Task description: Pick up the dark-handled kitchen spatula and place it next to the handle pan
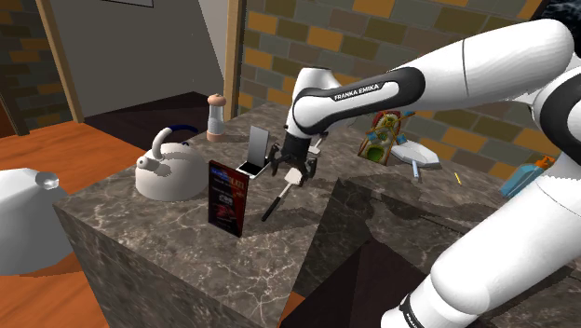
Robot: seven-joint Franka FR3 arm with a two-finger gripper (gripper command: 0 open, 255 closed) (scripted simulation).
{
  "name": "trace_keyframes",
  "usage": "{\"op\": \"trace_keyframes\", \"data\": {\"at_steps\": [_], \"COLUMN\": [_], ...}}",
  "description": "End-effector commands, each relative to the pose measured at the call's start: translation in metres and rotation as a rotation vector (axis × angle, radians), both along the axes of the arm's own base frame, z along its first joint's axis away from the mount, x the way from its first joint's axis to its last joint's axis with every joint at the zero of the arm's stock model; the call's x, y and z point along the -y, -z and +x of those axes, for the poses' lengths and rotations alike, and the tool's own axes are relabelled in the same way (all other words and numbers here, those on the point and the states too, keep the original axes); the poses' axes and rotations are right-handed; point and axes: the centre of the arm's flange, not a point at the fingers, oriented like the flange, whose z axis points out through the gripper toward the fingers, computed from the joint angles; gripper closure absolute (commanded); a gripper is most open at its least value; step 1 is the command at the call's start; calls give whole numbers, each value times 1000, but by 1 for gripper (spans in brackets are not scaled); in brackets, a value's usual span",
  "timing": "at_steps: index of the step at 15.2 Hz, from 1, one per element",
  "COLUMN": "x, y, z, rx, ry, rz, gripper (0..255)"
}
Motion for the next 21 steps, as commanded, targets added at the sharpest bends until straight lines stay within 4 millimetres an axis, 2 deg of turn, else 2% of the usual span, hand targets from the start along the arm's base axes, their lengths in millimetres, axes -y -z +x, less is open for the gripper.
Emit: {"op": "trace_keyframes", "data": {"at_steps": [1,6,14,15,21], "x": [0,-2,-2,-2,-2], "y": [12,41,41,41,41], "z": [3,2,2,2,2], "rx": [-2,-2,-2,-2,-2], "ry": [16,16,16,16,16], "rz": [0,0,0,0,0], "gripper": [0,0,0,255,255]}}
